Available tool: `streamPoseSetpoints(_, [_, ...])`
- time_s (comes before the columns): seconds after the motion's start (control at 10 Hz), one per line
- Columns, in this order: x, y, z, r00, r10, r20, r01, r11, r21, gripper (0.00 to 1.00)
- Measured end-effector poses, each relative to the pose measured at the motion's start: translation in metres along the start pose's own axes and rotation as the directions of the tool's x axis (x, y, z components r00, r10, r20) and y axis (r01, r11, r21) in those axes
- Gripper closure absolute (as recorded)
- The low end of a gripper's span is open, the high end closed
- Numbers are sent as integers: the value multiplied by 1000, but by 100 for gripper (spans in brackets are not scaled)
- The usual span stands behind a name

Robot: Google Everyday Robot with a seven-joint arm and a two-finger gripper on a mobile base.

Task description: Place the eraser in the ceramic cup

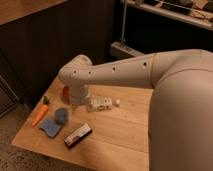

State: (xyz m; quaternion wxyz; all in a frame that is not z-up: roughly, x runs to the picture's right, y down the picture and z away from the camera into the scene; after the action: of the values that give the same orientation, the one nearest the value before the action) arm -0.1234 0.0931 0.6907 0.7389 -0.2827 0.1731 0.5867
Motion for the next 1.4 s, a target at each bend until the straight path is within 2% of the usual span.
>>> streamPoseSetpoints(0.1, [1,4,-5,997,-74,9,74,997,-5,35])
streamPoseSetpoints(0.2, [6,8,-12,981,-194,-1,194,981,0,35])
streamPoseSetpoints(0.3, [13,9,-17,960,-278,-23,278,961,2,35])
streamPoseSetpoints(0.4, [21,8,-22,931,-359,-58,360,933,1,35])
streamPoseSetpoints(0.5, [30,4,-30,891,-439,-113,442,897,-4,35])
streamPoseSetpoints(0.6, [36,2,-35,860,-487,-150,491,871,-14,35])
streamPoseSetpoints(0.8, [42,-1,-41,827,-531,-184,536,844,-26,35])
streamPoseSetpoints(1.0, [42,-1,-39,816,-547,-185,552,833,-27,35])
streamPoseSetpoints(1.1, [42,0,-38,802,-569,-183,573,819,-33,35])
streamPoseSetpoints(1.2, [42,4,-36,768,-617,-170,619,784,-50,35])
streamPoseSetpoints(1.4, [46,17,-35,674,-730,-116,723,683,-101,35])
